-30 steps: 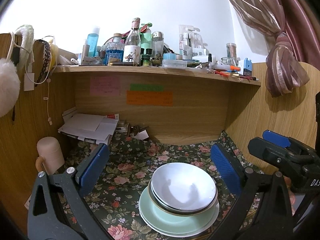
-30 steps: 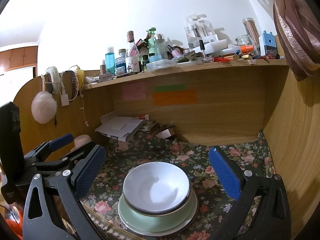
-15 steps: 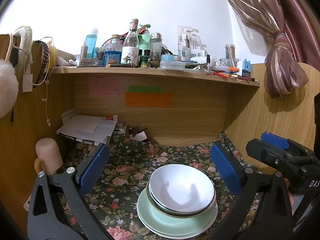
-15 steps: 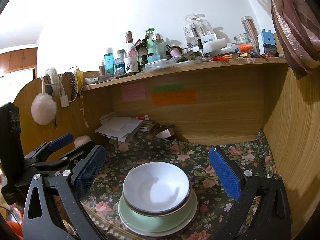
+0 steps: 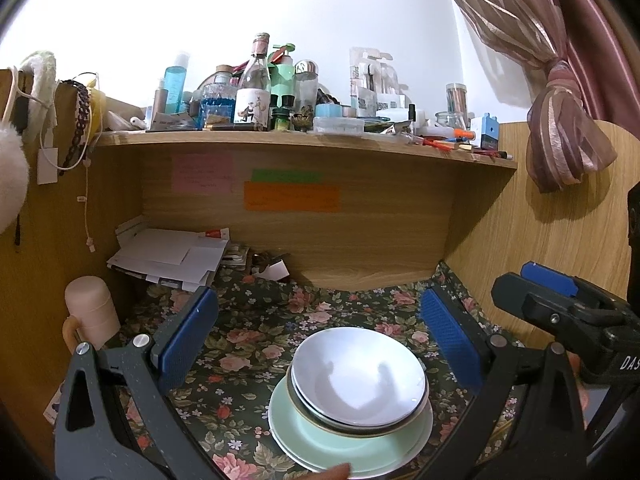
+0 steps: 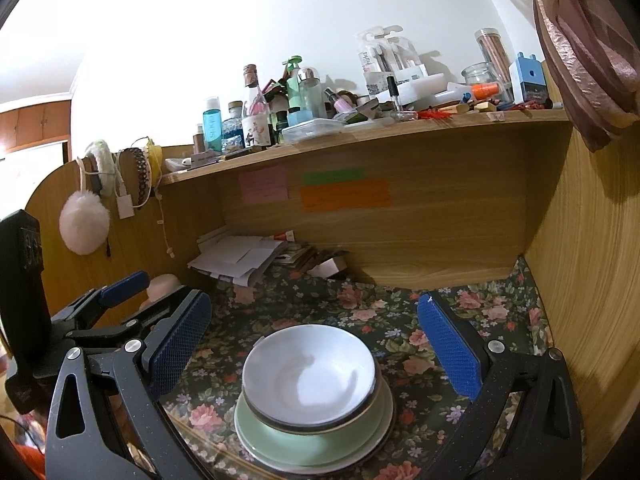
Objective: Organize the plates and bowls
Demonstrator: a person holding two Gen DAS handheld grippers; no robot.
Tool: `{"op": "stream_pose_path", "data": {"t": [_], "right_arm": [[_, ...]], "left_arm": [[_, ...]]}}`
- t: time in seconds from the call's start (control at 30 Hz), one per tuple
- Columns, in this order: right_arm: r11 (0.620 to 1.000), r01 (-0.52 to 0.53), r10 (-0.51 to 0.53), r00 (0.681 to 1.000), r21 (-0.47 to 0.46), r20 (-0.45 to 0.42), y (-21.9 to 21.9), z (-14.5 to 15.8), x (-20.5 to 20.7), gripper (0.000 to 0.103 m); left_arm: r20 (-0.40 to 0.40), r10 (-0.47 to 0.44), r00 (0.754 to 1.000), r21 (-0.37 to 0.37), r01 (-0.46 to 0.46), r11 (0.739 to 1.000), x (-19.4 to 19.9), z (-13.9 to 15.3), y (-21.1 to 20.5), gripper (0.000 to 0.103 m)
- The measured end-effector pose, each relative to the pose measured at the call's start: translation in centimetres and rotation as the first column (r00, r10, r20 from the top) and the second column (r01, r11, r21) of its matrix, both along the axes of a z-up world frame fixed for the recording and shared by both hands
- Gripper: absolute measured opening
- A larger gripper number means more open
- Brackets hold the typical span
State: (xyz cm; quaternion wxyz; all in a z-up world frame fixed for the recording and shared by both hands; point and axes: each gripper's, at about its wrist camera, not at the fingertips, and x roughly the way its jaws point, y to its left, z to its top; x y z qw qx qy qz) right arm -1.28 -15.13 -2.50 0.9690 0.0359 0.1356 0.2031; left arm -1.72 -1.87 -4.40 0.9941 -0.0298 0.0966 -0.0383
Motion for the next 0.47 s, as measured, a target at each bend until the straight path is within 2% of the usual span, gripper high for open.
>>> {"op": "stream_pose_path", "data": {"t": [0.47], "right_arm": [[1.000, 0.016, -0.016, 1.000, 0.011, -0.015, 0.05, -0.35, 0.17, 0.103]], "left_arm": [[-0.001, -0.007, 1.000, -0.001, 0.007, 1.000, 0.23, -0.25, -0.38, 0.103]]}}
